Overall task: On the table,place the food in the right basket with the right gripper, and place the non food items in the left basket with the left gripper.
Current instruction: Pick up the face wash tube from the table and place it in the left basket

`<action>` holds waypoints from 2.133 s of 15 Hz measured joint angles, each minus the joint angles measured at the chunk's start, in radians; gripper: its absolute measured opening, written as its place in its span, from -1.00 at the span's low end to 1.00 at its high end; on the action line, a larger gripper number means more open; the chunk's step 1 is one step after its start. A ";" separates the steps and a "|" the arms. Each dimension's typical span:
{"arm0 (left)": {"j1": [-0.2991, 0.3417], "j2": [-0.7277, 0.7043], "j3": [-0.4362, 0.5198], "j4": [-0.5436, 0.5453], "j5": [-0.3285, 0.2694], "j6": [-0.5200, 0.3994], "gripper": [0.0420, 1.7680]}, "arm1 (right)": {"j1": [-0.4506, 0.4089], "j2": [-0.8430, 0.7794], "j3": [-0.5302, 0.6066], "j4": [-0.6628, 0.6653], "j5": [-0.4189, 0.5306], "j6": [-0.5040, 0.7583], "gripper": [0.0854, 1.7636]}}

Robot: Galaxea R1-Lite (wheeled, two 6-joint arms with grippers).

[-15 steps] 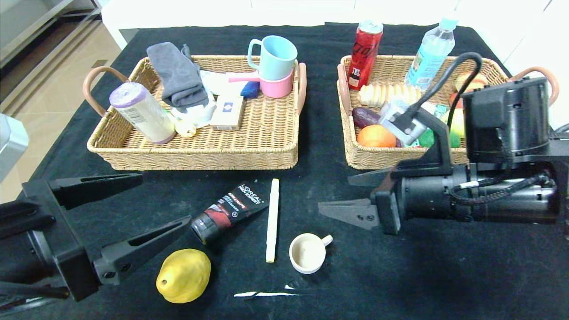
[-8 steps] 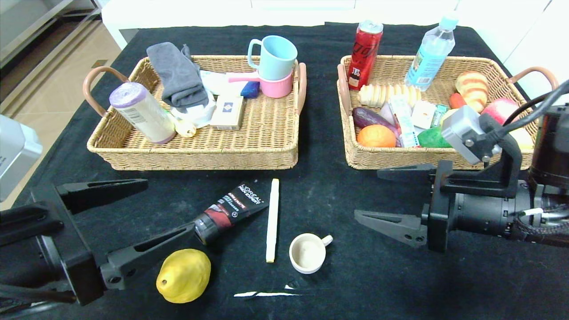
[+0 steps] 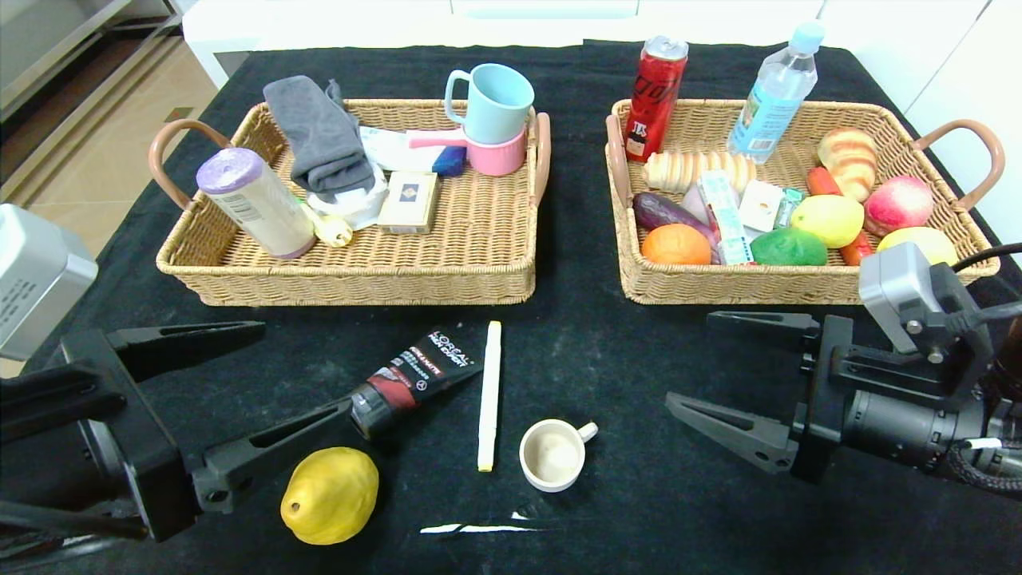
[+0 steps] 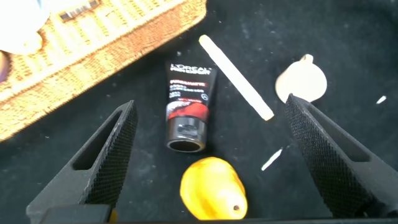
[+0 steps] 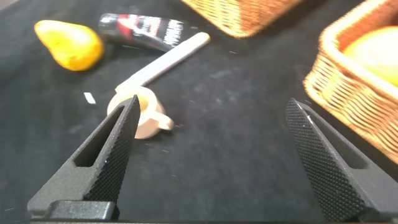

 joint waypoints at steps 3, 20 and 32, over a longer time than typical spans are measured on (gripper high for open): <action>0.000 -0.005 -0.011 0.002 0.027 0.001 0.94 | -0.024 0.015 0.027 -0.018 0.004 0.002 0.92; -0.084 0.091 -0.381 0.756 0.233 -0.256 0.94 | -0.019 -0.006 0.065 -0.019 -0.007 0.002 0.92; -0.014 0.384 -0.545 0.685 0.291 0.006 0.94 | -0.028 -0.019 0.054 -0.020 -0.008 0.000 0.92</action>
